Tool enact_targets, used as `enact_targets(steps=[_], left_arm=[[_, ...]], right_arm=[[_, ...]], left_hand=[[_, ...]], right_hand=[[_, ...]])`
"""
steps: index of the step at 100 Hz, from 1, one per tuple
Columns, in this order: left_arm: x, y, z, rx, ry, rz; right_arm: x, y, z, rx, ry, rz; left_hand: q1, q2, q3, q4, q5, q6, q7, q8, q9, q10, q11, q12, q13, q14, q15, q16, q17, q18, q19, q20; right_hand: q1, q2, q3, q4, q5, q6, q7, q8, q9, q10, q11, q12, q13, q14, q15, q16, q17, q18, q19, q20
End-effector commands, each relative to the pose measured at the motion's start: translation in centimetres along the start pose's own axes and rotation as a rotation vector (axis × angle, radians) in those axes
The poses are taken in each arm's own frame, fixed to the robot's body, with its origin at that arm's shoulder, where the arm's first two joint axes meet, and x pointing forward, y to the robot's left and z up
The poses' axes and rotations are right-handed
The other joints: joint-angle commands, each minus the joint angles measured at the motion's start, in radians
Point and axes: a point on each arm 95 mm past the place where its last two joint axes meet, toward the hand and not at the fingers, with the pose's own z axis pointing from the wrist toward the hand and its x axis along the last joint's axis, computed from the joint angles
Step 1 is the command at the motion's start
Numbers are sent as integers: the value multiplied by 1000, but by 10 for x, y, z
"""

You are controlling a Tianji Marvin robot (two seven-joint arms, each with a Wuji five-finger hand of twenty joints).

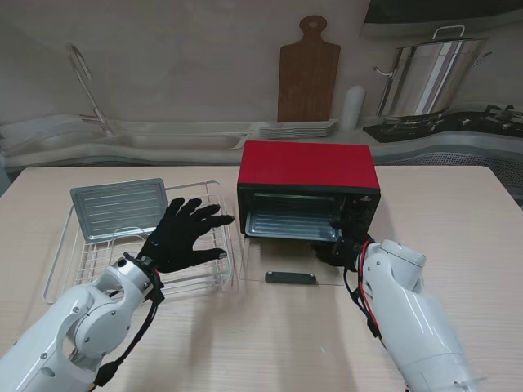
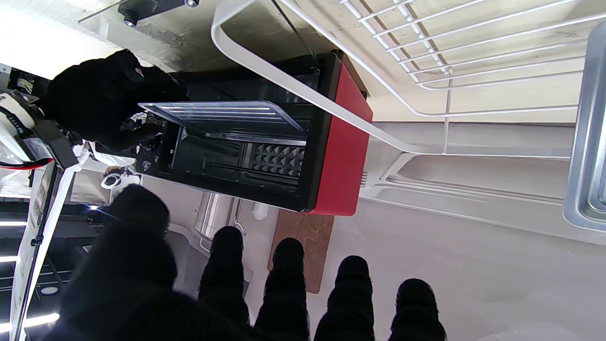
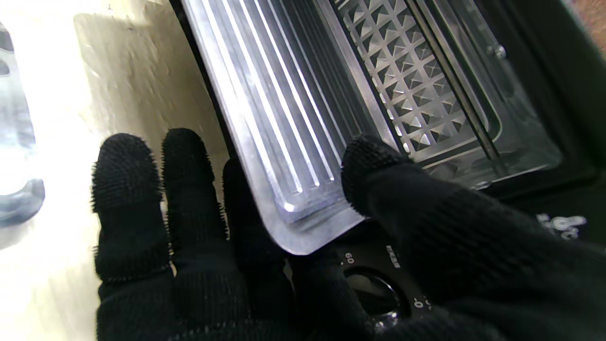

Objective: Slide the trays into the oven

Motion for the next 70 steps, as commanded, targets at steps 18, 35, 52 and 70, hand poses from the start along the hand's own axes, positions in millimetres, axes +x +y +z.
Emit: enact_targets(steps=[18,35,52,70], left_arm=[[3,1,-1,-6,2,-14],[3,1,-1,-4,2,-17],[3,1,-1,2,2,-19],[2,0,-2,5,2,-21]], right_arm=[[-11,8,-9,26,-2,-7],[-15,16,-17,34,3,-5],[-21,26,-24,35,0,-5],[-28,37,-31,34,-7,-19]], left_hand=[[14,41,-27,18,-11,5,5,17,-34,-9,-17,-3,-27,-24,-16,-13,-13,-21,-47,-6],[14,40,-27,18,-11,5,5,17,-34,-8,-18,-3,-28,-23,-17,-13,-13,-22,-47,-6],[15,39,-27,18,-10,6,5,17,-34,-7,-18,-4,-27,-24,-17,-13,-13,-22,-47,-6],[15,39,-26,18,-9,7,5,18,-35,-8,-18,-4,-27,-23,-17,-14,-13,-22,-48,-6]], right_hand=[[-44,4,-45,30,-17,2,-12,-7,-14,15,7,1,-27,16,-9,3,0,20,-9,19],[-43,9,-46,30,-15,5,-16,-8,-13,18,5,1,-27,18,-9,3,-1,26,-11,23],[-46,17,-48,32,-14,7,-20,-10,-15,22,2,0,-33,23,-12,3,-3,26,-15,25],[-47,23,-50,33,-13,10,-24,-13,-16,24,1,-1,-32,25,-11,3,-7,30,-18,27]])
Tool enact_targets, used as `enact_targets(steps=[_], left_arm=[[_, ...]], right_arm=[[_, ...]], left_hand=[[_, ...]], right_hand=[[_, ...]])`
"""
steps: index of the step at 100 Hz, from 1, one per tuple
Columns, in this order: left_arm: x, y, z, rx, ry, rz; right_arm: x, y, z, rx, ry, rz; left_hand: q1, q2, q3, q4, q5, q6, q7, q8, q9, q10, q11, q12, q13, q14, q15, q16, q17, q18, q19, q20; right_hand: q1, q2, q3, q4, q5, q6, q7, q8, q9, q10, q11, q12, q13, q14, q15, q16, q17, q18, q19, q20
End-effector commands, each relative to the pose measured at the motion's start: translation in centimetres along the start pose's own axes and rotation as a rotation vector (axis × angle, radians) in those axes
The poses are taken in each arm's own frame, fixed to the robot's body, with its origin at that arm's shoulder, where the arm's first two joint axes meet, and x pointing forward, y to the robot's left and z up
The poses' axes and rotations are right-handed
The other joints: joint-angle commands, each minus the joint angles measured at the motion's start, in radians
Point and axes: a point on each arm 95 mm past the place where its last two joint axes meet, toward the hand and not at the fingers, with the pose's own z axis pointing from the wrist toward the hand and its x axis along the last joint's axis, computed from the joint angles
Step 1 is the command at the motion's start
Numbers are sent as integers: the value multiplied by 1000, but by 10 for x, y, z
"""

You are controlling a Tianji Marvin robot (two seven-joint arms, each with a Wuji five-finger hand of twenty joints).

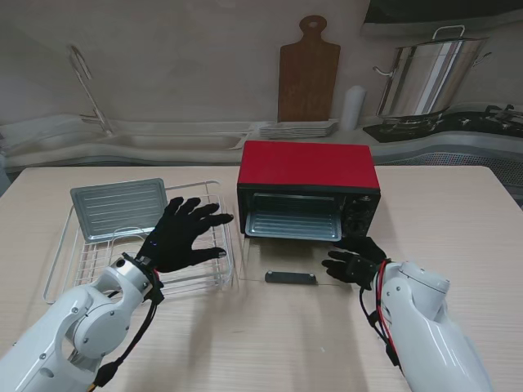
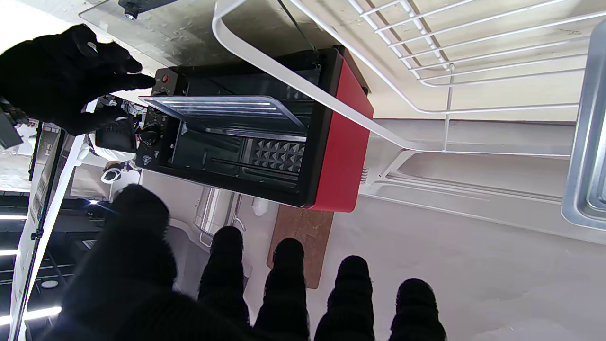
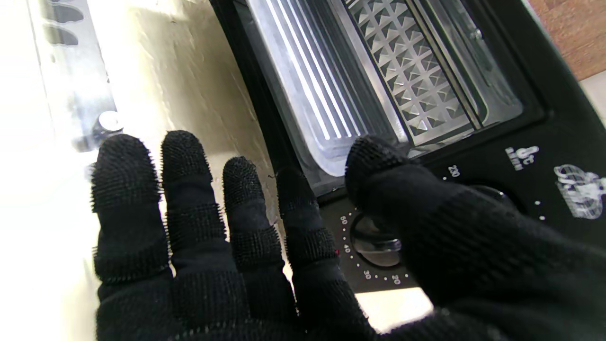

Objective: Slide the trays into the oven

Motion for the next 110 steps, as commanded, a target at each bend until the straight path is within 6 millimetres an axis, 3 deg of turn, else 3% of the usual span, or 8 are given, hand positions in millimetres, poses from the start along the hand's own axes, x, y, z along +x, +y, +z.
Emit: enact_targets(steps=[1,51,64,83,110], left_arm=[[3,1,-1,-8,3,-10],[2,0,-3,-3,-2,-12],[3,0,-3,2,-1,-13],[4,-2,-3,1,0,-12],[4,-3,-3,0,5,-14]], right_arm=[[-9,5,-3,9,-16,-9],[-19,20,-39,75,69,-149],[-19,19,-52,97,137,-216],[-20,15,-67,130,262,-355],[-16,-1,-76,143,445,-595]], left_hand=[[16,39,-26,18,-9,6,4,16,-35,-8,-18,-4,-27,-23,-17,-14,-13,-22,-48,-6],[14,40,-26,18,-8,7,4,16,-33,-7,-18,-3,-27,-24,-17,-14,-13,-21,-48,-7],[16,38,-26,18,-6,7,4,17,-34,-9,-18,-4,-26,-22,-17,-14,-13,-22,-48,-7],[15,38,-26,17,-6,7,4,16,-33,-7,-19,-4,-27,-23,-17,-14,-13,-22,-48,-7],[14,39,-26,18,-9,5,3,16,-33,-6,-19,-4,-28,-23,-17,-14,-13,-21,-48,-7]], right_hand=[[-35,4,-28,33,-13,10,-10,-13,-17,23,1,-1,-24,17,-1,3,-1,22,-6,17],[-37,27,-31,38,14,9,-29,-17,-17,27,-7,-4,-41,26,6,9,-29,43,-17,23],[-44,22,-3,41,11,-26,-22,30,-59,2,50,23,-101,11,80,53,-96,64,-1,73],[-68,40,-8,45,20,-31,-40,72,-80,3,72,29,-161,16,145,91,-166,94,17,144],[-86,57,-30,51,25,-44,-66,81,-83,-8,64,24,-175,10,144,91,-195,111,23,174]])
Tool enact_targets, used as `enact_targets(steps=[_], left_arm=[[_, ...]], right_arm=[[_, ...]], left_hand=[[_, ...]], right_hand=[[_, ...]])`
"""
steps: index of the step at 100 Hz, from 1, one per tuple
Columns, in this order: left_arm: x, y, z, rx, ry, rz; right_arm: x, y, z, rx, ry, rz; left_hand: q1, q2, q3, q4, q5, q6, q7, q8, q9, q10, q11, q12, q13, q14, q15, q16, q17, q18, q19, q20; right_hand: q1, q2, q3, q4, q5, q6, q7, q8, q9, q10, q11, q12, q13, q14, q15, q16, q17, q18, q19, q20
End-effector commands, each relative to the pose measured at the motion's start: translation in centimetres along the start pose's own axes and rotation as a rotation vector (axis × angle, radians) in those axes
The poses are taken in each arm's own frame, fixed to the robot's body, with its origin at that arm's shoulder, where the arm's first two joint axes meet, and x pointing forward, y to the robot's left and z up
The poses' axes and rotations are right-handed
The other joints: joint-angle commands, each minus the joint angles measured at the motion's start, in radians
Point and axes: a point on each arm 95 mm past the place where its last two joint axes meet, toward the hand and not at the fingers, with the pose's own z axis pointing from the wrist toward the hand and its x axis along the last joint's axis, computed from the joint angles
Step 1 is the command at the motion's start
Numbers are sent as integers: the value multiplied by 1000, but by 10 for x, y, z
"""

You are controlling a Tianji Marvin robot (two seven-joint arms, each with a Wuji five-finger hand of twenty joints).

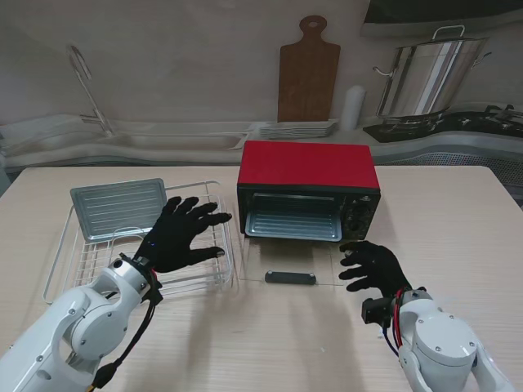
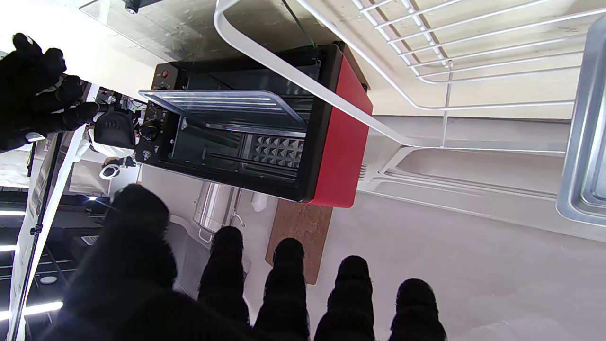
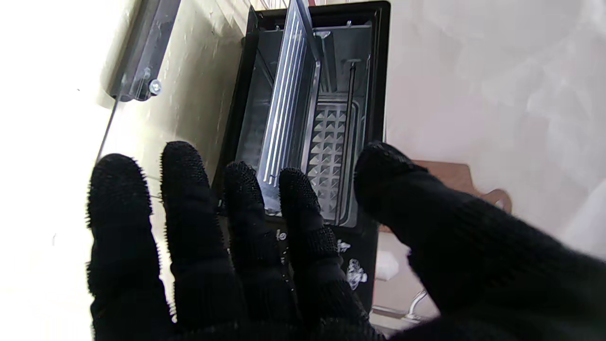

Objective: Slide the trays into the oven

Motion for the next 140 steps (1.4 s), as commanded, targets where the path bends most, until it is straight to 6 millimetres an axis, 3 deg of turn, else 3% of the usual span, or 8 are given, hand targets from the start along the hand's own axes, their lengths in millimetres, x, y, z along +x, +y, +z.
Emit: enact_targets(steps=[1,16,34,50,81,103,132,140], left_arm=[[4,0,1,-10,10,-8],[3,0,2,-12,12,-10],[3,1,2,-15,12,-13],[2,0,2,-12,10,-11],[1,1,1,-12,3,-11],[0,1,0,-11,0,-11],[0,0,-1,-11,-4,-8],[0,0,-2,-11,-5,-7]], right_arm=[[7,-10,-2,43,32,-15],[16,-20,2,84,94,-137],[24,-38,9,137,167,-296],[27,-54,18,167,229,-452],[23,-77,35,186,324,-758],[16,-93,44,214,355,-898],[7,-108,57,249,369,-1075],[5,-111,61,259,352,-1095]], left_hand=[[14,40,-26,18,-9,4,2,16,-34,-7,-19,-5,-28,-23,-18,-14,-13,-22,-48,-7],[15,39,-26,18,-10,5,2,15,-35,-7,-20,-5,-29,-22,-18,-14,-13,-21,-49,-8],[14,40,-27,18,-10,3,2,16,-35,-10,-19,-4,-28,-24,-17,-14,-13,-22,-49,-8],[15,38,-26,18,-10,5,2,16,-34,-5,-19,-4,-29,-23,-18,-14,-13,-22,-49,-8],[15,39,-27,18,-10,5,2,15,-35,-7,-20,-5,-29,-23,-17,-14,-13,-21,-49,-9],[15,39,-27,18,-10,5,2,15,-36,-7,-19,-5,-28,-23,-18,-14,-13,-21,-49,-9],[15,39,-27,18,-11,5,1,15,-35,-6,-19,-5,-29,-22,-18,-15,-13,-22,-49,-9],[13,40,-28,18,-11,3,0,14,-35,-8,-20,-5,-29,-24,-18,-15,-13,-22,-49,-9]], right_hand=[[-35,7,-30,40,25,-31,-16,17,-21,-21,14,10,-36,-19,21,11,-9,15,32,19],[-38,9,-33,45,22,-51,-28,19,-38,-45,0,5,-61,-42,6,6,-39,7,27,30],[-32,-5,4,60,-14,-96,-20,39,-103,-111,-10,6,-185,-103,-1,20,-166,-98,41,98],[-21,-28,68,75,-35,-107,-13,33,-120,-129,-19,2,-218,-128,-7,22,-198,-146,32,122],[-66,-3,57,75,-47,-121,-2,21,-117,-150,-29,-2,-223,-157,-30,13,-207,-189,10,126],[-87,17,38,79,-64,-122,-9,1,-129,-159,-53,-11,-246,-181,-77,-8,-242,-220,-38,114],[-140,72,3,92,-126,-105,-65,-99,-176,-163,-208,-72,-303,-246,-316,-128,-359,-374,-235,24],[-152,90,-12,96,-146,-98,-87,-117,-195,-166,-238,-84,-311,-257,-374,-160,-380,-391,-270,6]])
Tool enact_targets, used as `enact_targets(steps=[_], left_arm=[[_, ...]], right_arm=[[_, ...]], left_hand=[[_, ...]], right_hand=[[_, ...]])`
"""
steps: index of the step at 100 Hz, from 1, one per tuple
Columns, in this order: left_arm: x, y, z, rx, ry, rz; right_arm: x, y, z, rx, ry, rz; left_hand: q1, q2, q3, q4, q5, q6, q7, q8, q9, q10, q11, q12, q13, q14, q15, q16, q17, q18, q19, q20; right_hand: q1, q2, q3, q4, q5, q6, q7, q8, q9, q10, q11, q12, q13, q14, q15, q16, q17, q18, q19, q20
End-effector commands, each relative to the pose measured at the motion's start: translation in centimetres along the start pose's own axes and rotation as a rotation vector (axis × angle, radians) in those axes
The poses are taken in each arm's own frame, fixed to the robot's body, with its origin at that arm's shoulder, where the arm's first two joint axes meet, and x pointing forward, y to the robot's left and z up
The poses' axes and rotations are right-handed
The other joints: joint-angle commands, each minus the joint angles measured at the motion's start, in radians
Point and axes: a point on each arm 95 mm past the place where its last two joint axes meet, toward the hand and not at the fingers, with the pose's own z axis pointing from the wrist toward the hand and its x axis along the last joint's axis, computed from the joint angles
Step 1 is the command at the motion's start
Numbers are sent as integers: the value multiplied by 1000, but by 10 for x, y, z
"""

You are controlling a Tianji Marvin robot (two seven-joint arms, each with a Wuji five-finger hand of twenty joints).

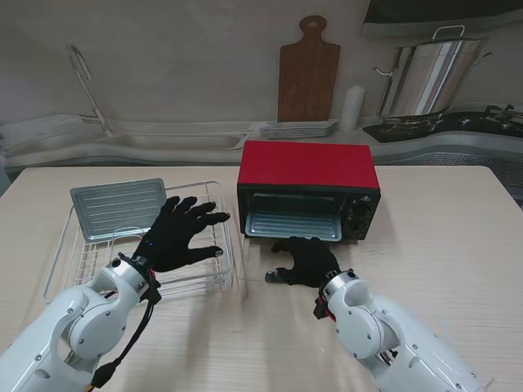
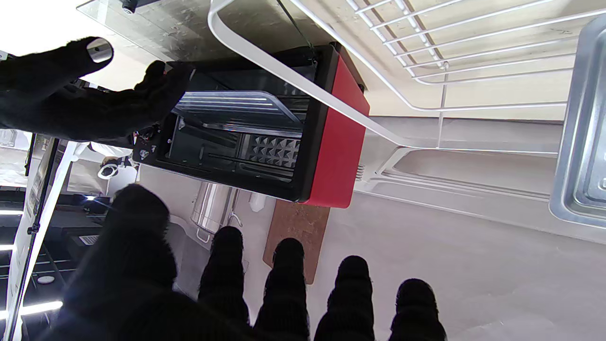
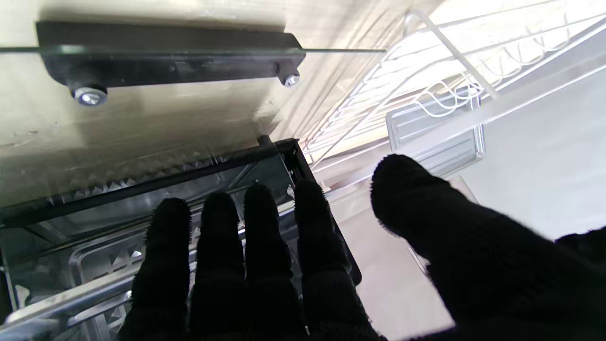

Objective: Slide the trays into the oven

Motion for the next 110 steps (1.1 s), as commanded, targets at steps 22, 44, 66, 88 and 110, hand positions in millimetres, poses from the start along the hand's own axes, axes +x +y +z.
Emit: enact_targets(steps=[22,44,66,88,110], left_arm=[[3,1,-2,-10,-5,-3],[2,1,-3,-11,-10,-4],[1,1,-3,-10,-13,-2],[1,1,-3,-15,-12,-2],[0,0,-3,-15,-12,-1]], right_arm=[[-2,-7,14,60,-46,-17],[-5,-4,23,38,-79,-9],[-5,0,28,8,-84,6],[-4,4,40,-2,-104,32],[-4,8,55,-15,-135,37]], left_hand=[[14,40,-27,19,-10,4,0,14,-35,-7,-20,-5,-29,-24,-18,-15,-13,-22,-49,-10],[15,39,-27,19,-10,4,1,14,-35,-7,-19,-5,-29,-23,-18,-15,-13,-23,-49,-10],[15,39,-27,19,-9,4,1,14,-35,-7,-19,-5,-29,-23,-18,-15,-13,-22,-49,-10],[14,40,-28,19,-10,4,1,14,-35,-8,-19,-5,-29,-24,-18,-15,-13,-23,-49,-10],[15,39,-28,19,-9,4,2,14,-35,-7,-19,-4,-29,-24,-18,-15,-13,-22,-49,-10]], right_hand=[[-62,59,-59,47,-79,14,-50,-43,-56,-17,-48,-25,-19,-22,-126,-77,-38,-33,-52,-38],[-60,56,-53,50,-57,11,-24,-35,-28,-12,-15,-10,1,-6,-77,-50,-22,-11,-9,-20],[-58,47,-42,48,-44,-3,5,-22,-12,-24,28,8,-5,-19,7,-1,-8,-7,23,-3],[-57,39,-32,48,-24,-13,37,-7,13,-27,52,17,12,-15,51,22,15,6,48,9],[-57,38,-29,48,-23,-15,45,2,12,-28,64,23,7,-17,71,34,16,9,59,15]])
